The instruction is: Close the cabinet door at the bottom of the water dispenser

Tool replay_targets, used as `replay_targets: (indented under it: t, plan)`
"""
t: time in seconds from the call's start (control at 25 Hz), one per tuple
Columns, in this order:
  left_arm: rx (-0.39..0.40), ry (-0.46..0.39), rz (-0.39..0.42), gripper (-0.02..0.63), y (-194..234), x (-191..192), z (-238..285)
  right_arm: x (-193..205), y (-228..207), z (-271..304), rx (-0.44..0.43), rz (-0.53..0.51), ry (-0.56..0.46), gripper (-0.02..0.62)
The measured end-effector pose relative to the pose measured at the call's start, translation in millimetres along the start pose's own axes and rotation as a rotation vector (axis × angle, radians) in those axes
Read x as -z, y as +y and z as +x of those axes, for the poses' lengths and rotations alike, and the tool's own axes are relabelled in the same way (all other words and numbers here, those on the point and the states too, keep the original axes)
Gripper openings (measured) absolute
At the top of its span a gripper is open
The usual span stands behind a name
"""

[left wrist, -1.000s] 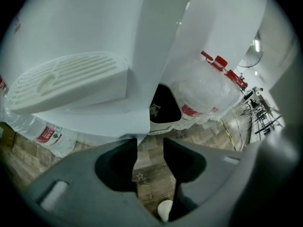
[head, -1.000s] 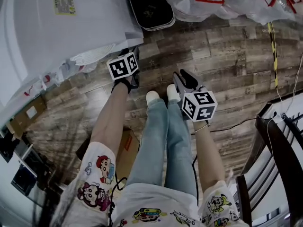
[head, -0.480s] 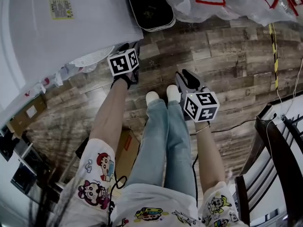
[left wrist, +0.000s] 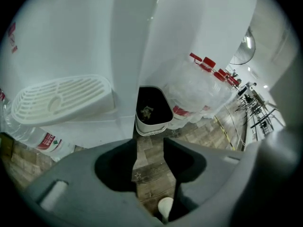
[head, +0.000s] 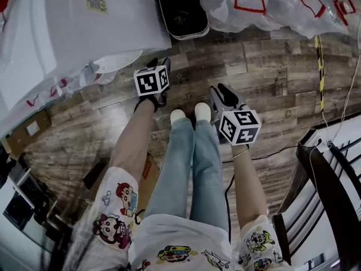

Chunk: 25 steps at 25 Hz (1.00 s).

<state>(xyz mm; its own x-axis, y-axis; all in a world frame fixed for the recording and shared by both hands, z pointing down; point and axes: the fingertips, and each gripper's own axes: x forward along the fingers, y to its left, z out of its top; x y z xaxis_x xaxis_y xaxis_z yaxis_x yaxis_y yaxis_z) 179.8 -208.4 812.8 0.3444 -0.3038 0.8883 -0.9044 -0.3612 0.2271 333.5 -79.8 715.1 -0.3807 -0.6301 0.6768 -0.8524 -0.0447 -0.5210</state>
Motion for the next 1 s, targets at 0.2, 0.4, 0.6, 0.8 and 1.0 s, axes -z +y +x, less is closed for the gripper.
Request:
replay_targets:
  t: [0.2, 0.4, 0.6, 0.8, 1.0]
  plan:
    - [0.042, -0.038, 0.01, 0.173, -12.6, -7.6, -39.8, -17.4, 21.4, -22.4, 0.007, -0.013, -0.04, 0.121]
    - [0.102, -0.112, -0.037, 0.173, -15.2, -8.6, -95.5, -39.8, 69.5, -50.0, -0.021, -0.073, -0.1, 0.121]
    - [0.145, -0.173, 0.002, 0.172, -17.0, -10.4, -157.0, -67.1, 129.6, -84.4, -0.081, -0.182, -0.177, 0.12]
    - [0.191, -0.276, 0.031, 0.172, -22.7, -29.8, -233.1, -90.3, 193.3, -122.5, -0.141, -0.297, -0.226, 0.12]
    - [0.251, -0.415, 0.042, 0.172, -23.3, -50.3, -334.3, -114.5, 273.1, -174.9, -0.204, -0.395, -0.311, 0.115]
